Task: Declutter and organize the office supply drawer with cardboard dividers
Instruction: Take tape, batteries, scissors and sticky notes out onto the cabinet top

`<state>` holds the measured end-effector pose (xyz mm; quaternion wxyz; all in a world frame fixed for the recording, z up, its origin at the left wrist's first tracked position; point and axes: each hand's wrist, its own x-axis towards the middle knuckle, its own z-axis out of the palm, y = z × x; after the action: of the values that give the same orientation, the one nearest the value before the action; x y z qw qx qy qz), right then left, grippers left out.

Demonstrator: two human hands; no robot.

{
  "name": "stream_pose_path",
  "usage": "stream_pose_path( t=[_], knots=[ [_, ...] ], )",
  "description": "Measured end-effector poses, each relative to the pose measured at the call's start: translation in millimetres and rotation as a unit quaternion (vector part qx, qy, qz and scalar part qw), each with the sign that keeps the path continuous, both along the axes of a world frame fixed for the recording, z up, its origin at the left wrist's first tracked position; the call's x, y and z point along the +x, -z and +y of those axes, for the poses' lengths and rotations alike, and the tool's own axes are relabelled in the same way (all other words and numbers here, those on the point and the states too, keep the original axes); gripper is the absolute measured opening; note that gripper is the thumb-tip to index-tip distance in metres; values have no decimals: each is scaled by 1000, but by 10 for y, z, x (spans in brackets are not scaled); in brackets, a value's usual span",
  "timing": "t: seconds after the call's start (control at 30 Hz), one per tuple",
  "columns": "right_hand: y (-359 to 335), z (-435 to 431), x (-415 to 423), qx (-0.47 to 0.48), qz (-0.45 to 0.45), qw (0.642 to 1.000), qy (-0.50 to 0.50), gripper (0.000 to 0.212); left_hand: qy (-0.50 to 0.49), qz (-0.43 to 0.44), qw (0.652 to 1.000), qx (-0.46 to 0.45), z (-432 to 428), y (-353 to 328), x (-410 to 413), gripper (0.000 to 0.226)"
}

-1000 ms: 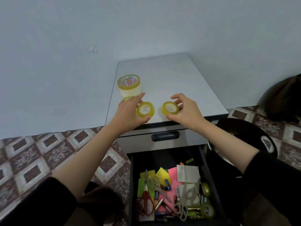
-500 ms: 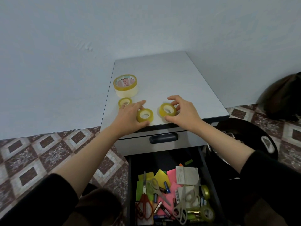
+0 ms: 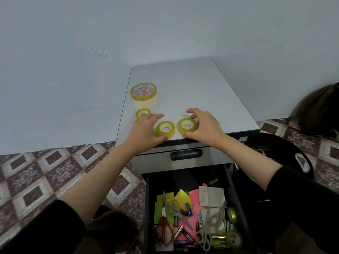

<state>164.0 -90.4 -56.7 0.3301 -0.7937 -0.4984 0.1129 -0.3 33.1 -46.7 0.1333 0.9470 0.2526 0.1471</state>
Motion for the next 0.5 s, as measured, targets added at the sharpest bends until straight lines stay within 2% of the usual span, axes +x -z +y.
stream_pose_path(
  t=[0.5],
  knots=[
    [-11, -24, -39, -14, -8, 1000, 7, 74, -12, 19, 1000, -19, 5, -6, -62, 66]
  ],
)
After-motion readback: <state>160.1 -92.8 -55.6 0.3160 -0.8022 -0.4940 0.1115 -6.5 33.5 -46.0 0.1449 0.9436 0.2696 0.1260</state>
